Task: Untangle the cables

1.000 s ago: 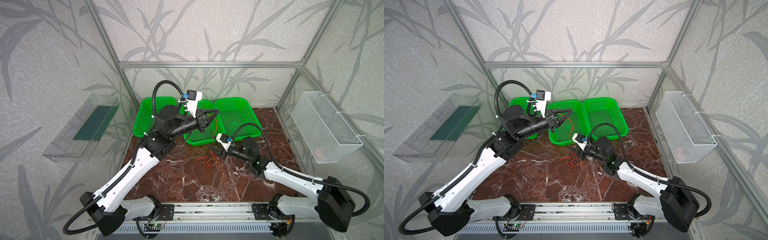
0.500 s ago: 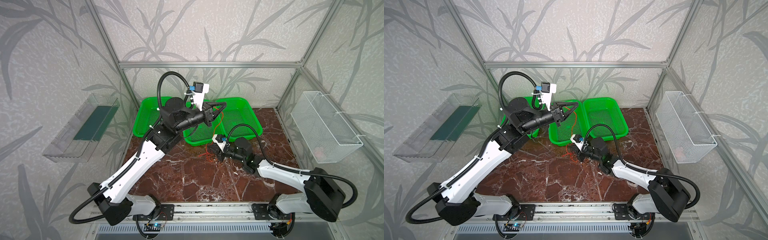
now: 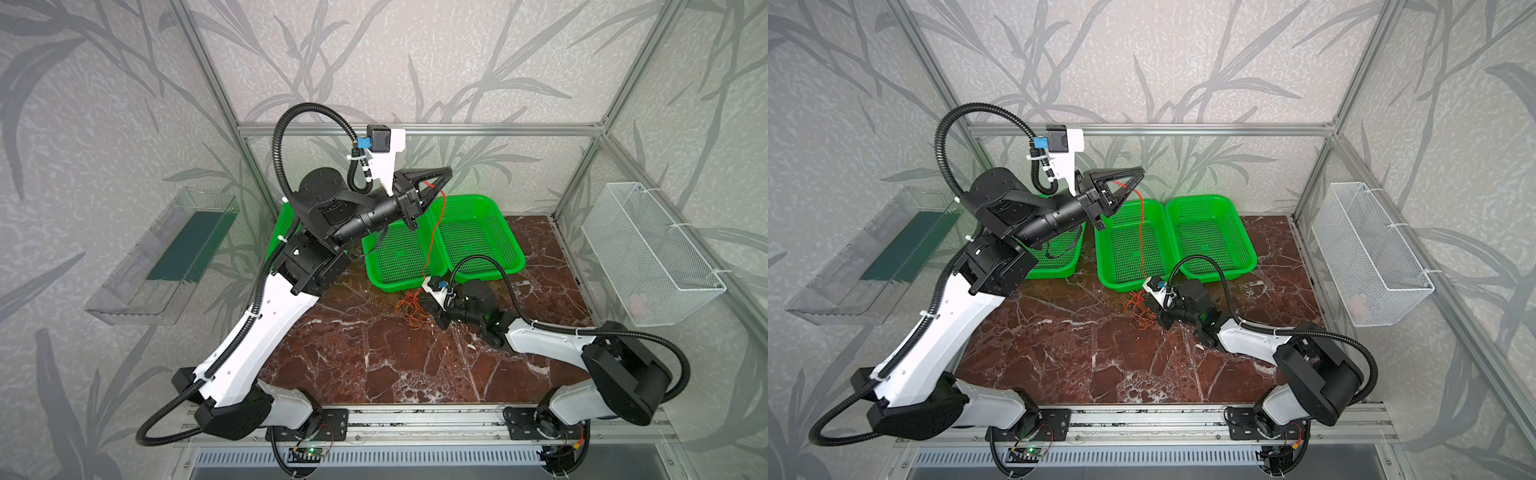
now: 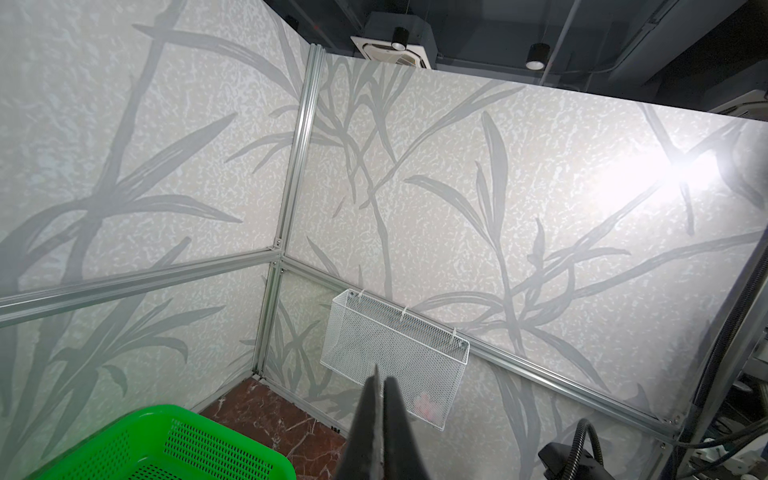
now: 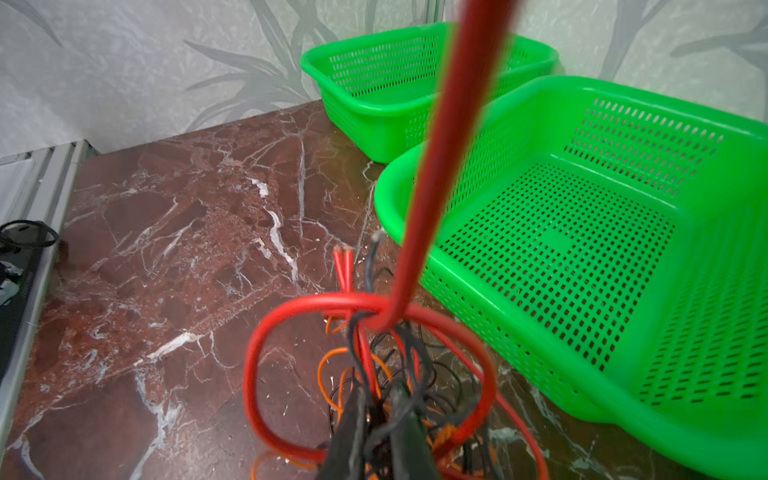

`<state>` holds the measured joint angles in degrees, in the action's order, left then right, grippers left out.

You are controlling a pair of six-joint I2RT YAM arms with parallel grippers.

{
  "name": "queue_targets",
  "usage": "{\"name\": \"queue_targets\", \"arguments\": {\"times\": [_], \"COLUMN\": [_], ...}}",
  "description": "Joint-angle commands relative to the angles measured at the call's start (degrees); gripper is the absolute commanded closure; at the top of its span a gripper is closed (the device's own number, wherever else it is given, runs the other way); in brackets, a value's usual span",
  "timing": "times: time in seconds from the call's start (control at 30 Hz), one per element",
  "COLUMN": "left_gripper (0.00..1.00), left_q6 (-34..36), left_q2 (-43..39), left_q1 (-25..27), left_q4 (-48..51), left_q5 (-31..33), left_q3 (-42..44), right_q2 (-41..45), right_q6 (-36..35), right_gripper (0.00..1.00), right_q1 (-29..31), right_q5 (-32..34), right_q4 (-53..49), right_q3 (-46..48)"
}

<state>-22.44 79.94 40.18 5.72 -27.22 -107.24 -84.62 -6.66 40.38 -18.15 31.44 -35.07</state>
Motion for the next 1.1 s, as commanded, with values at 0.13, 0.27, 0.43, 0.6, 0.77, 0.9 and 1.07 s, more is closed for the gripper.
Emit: {"name": "queue_targets", "arguments": {"times": [0.13,0.27,0.43,0.6,0.77,0.9,1.07], "left_gripper": [1.00,1.00,1.00,1.00,1.00,1.00,1.00], "left_q6": [4.2,4.7,1.9,-3.7,-6.9,-9.0,-12.2], "left_q2": [-2.8,-7.7,-16.8,-26.1,-32.7,-35.2,-39.3], "left_q1": [-0.4,-1.4,-4.7,-11.0,-17.3,-21.8,-25.8], "left_q4": [2.5,2.7,1.3,-1.3,-1.3,-2.1,-9.1], "left_q5": [4.0,7.0,9.7,10.1,8.7,5.9,4.9], "left_q3": [-0.4,7.0,23.5,39.1,51.9,60.2,72.3], "right_q2": [-0.2,3.6,9.1,15.1,18.8,18.5,13.1], "right_q6": [1.2,0.6,0.3,0.0,-2.8,-4.7,-7.9], "right_gripper": [0.92,0.98,1.00,1.00,1.00,1.00,1.00], "right_q1": [-2.5,-3.2,-3.6,-3.6,-3.3,-2.7,0.8], "right_q5": [3.5,6.8,15.1,19.5,23.9,26.6,29.8], "right_q4": [0.5,-3.2,-18.6,-28.4,-37.3,-39.6,-41.2], "right_q3": [2.7,2.9,-1.2,-1.9,-1.7,-1.8,-5.2]}}
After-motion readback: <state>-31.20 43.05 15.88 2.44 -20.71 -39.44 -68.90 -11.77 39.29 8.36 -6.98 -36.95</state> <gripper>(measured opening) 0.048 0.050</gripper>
